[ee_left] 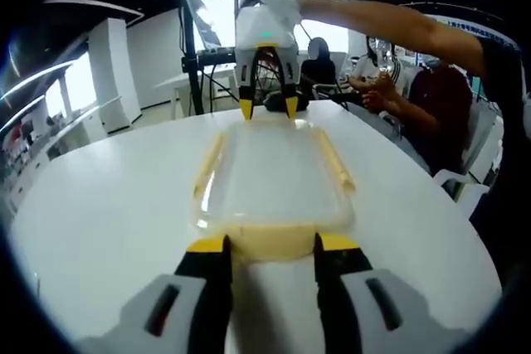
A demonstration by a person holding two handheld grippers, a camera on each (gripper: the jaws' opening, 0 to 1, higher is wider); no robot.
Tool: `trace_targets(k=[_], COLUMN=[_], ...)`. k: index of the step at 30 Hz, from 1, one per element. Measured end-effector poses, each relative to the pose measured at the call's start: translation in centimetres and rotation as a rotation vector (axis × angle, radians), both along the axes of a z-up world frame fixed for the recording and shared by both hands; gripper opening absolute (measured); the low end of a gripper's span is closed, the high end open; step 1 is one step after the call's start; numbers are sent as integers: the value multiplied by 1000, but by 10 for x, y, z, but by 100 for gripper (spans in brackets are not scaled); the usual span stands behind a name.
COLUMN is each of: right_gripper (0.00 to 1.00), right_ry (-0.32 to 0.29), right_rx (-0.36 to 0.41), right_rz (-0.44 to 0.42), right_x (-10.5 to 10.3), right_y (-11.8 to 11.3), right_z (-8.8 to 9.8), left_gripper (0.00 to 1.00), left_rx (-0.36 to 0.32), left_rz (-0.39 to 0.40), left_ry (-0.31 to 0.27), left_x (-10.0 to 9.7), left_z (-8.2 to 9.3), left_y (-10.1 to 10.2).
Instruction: Snap each plastic latch of the storage box into its locked position after aligning the lid with the box until every specified latch is closed and the lid sits flush.
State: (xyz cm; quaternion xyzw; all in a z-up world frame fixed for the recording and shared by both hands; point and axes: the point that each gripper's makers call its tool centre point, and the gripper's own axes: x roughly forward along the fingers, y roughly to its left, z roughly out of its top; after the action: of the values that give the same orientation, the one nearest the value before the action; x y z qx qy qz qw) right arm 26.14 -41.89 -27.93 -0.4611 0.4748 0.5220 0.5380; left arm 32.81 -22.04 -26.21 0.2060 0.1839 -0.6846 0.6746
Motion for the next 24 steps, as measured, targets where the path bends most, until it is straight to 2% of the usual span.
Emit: trace_targets(k=[9,10,11,15,16,18,24], right_gripper=[38,38,38,38,38,38,38], right_ry=[-2,-1,1,6,14,24,25], right_rx=[23,21,23,30,30,27,15], right_rz=[-1,0,-4,-9,-8,-4,6], right_x=[-3,-3,-3,-4,-6,-9,-11], right_y=[9,10,10,13,15,18,23], right_z=[6,6,7,11,11,11,15], left_gripper=[37,37,37,37,37,37,37], left_rx=[-17,-20,-20,-32,-35,-34,-34], left_rz=[7,8,9,10,8,6,15], left_ry=[20,15,12,18,36,32,36], left_x=[8,-24,-34,-39,-47,-56,-71], left_z=[4,0,0,4,5,4,8], left_y=[5,5,5,9,10,12,19])
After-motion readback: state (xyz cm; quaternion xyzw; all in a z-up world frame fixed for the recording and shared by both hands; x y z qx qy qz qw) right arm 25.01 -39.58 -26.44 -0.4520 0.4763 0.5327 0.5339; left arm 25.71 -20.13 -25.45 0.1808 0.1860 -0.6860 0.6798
